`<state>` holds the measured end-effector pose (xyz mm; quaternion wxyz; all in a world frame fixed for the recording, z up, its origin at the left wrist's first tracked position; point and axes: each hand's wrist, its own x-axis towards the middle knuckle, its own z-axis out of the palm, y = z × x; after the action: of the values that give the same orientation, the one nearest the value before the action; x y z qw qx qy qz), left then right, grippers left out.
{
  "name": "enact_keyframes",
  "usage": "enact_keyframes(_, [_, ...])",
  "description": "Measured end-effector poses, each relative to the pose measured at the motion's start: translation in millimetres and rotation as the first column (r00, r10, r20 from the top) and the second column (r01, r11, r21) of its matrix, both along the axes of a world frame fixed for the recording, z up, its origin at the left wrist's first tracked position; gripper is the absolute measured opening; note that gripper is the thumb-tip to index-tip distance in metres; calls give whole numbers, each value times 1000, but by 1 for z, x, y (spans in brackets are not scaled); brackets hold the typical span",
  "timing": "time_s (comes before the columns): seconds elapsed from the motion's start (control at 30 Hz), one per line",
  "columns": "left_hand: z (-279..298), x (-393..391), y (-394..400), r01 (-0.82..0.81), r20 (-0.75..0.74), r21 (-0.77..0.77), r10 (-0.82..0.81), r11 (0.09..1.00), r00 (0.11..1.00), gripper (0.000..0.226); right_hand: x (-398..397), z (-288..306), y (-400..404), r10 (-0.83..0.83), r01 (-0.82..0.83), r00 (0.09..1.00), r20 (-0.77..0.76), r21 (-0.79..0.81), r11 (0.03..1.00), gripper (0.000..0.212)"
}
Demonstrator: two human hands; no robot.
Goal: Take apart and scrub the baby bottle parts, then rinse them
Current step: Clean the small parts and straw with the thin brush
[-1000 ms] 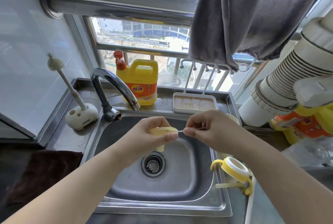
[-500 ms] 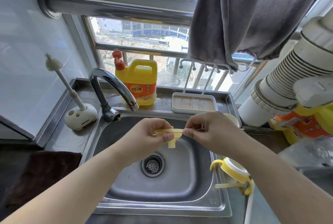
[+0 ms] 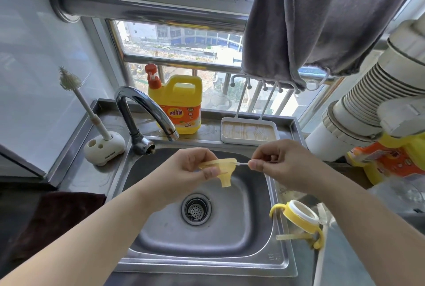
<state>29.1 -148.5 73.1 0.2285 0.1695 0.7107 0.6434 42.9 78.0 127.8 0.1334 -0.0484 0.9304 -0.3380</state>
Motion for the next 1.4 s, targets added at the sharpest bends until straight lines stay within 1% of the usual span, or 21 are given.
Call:
enact_keyframes(0.07, [1, 2, 7, -23, -17, -24, 23, 999, 1000, 21, 2, 0, -7, 18, -19, 1000, -22, -19, 1000, 12])
enact_keyframes(0.13, [2, 2, 15, -116, -101, -127, 104, 985, 989, 22, 3, 0, -16, 39, -39, 997, -64, -10, 999, 12])
enact_keyframes(0.2, [7, 2, 20, -155, -142, -172, 132, 973, 981, 23, 3, 0, -20, 44, -43, 995, -90, 19, 999, 11])
enact_keyframes(0.3, [10, 1, 18, -122, -65, -114, 115, 986, 991, 14, 4, -1, -14, 31, -29, 996, -78, 37, 999, 12])
enact_keyframes(0.4, [7, 2, 16, -141, 8, -33, 141, 989, 990, 16, 3, -2, -5, 6, -4, 999, -54, 43, 999, 12])
enact_keyframes(0.5, [5, 4, 17, -130, 57, 22, 128, 991, 990, 9, 2, -1, -13, 33, -33, 995, -96, 5, 999, 12])
enact_keyframes(0.57, [7, 6, 18, -115, 60, 72, 110, 991, 992, 8, 2, 2, -15, 43, -43, 994, -100, -5, 999, 12])
enact_keyframes(0.67, [8, 8, 15, -85, 49, 89, 81, 992, 996, 4, 1, 4, -3, -2, 0, 998, -58, -25, 1000, 13])
enact_keyframes(0.77, [7, 9, 13, -56, 30, 86, 53, 995, 998, 10, 2, 2, -6, 17, -20, 997, -69, -46, 999, 13])
enact_keyframes(0.83, [8, 10, 13, -42, 48, 108, 37, 993, 998, 11, 2, 2, -11, 38, -42, 996, -83, -48, 998, 12])
enact_keyframes(0.97, [9, 10, 7, -32, 65, 125, 24, 992, 998, 8, 1, 2, 4, -16, 16, 999, -35, -24, 1000, 15])
enact_keyframes(1.07, [11, 11, 7, -16, 87, 153, 3, 988, 996, 7, 4, 1, 2, 0, 0, 1000, -17, -32, 999, 14])
enact_keyframes(1.13, [11, 12, 10, -20, 72, 66, 15, 998, 997, 14, 5, 2, -6, 30, -31, 999, -35, -42, 999, 14])
enact_keyframes(1.2, [10, 12, 15, -29, 23, -51, 30, 998, 999, 37, 5, 4, -13, 43, -45, 997, -64, -31, 999, 13])
enact_keyframes(1.23, [10, 11, 17, -36, -2, -83, 36, 996, 999, 44, 5, 4, -14, 43, -44, 996, -74, -13, 999, 13])
enact_keyframes(1.27, [11, 10, 18, -47, -26, -104, 44, 994, 999, 44, 6, 5, -15, 42, -42, 996, -80, 7, 999, 14])
enact_keyframes(1.33, [12, 8, 19, -68, -51, -146, 61, 987, 997, 34, 8, 4, -16, 36, -33, 996, -79, 28, 999, 16])
enact_keyframes(1.4, [13, 7, 19, -78, -56, -204, 68, 976, 996, 28, 9, 2, -16, 28, -28, 997, -75, 10, 1000, 16])
